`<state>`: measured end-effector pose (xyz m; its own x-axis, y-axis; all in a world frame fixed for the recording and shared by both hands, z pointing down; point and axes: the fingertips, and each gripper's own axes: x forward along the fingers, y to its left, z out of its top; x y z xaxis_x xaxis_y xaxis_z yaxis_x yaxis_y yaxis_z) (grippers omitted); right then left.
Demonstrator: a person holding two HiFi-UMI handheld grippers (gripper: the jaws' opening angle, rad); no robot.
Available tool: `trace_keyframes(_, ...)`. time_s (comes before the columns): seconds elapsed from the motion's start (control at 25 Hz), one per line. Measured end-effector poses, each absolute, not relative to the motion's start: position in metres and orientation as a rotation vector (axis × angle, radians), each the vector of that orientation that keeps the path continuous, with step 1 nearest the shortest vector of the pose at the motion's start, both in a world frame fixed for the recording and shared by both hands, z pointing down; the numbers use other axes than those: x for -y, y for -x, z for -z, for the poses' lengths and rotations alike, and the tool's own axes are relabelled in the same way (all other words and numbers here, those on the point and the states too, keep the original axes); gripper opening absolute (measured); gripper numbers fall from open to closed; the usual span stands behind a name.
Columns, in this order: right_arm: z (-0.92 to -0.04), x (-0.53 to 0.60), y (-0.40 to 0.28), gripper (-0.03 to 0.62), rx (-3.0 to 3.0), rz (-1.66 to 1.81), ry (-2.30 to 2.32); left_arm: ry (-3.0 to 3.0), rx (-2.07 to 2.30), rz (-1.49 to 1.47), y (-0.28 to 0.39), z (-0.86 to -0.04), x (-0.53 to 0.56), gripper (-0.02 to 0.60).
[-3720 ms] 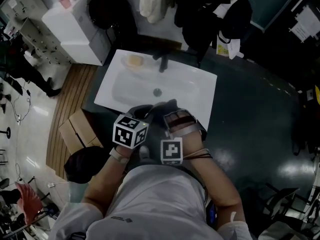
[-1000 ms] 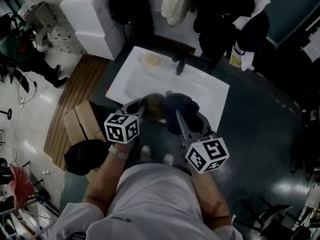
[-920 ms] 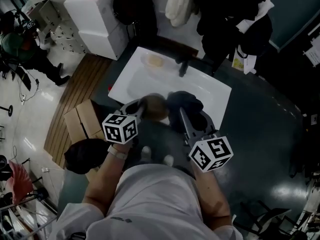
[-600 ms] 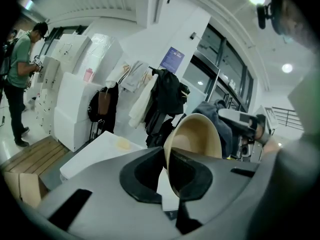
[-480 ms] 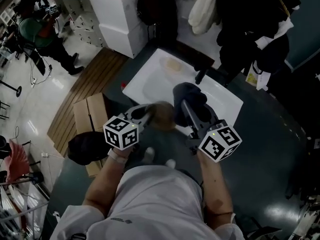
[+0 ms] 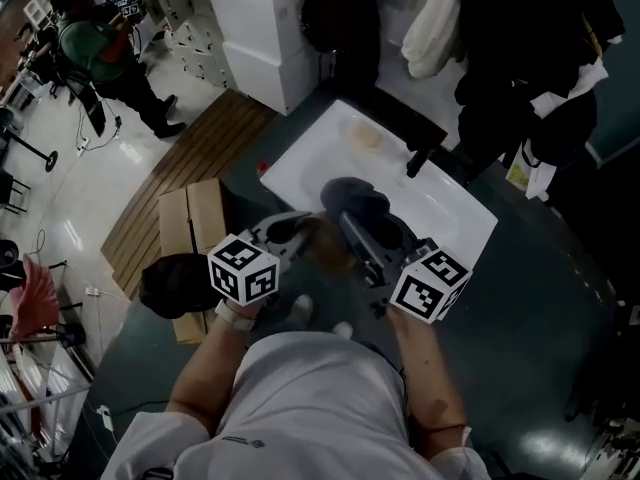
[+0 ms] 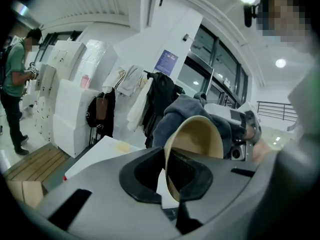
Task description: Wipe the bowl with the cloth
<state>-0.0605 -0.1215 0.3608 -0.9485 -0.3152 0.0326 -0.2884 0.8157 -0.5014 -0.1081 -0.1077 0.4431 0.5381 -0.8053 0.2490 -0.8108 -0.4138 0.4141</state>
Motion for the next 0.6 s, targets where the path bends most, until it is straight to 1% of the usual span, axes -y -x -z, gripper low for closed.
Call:
trace_keyframes(0.32,-0.372,0.114,0.059,0.081,-2.945,0.849,0.443,-2.204,1.341,0.033,0.119,-0.453,0.105,0.021)
trace_keyframes(0.6,-0.38,0.115,0.038,0.081,-2.867,0.927,0.488,-2.171,1.34,0.097,0.128,-0.448,0.115,0.021)
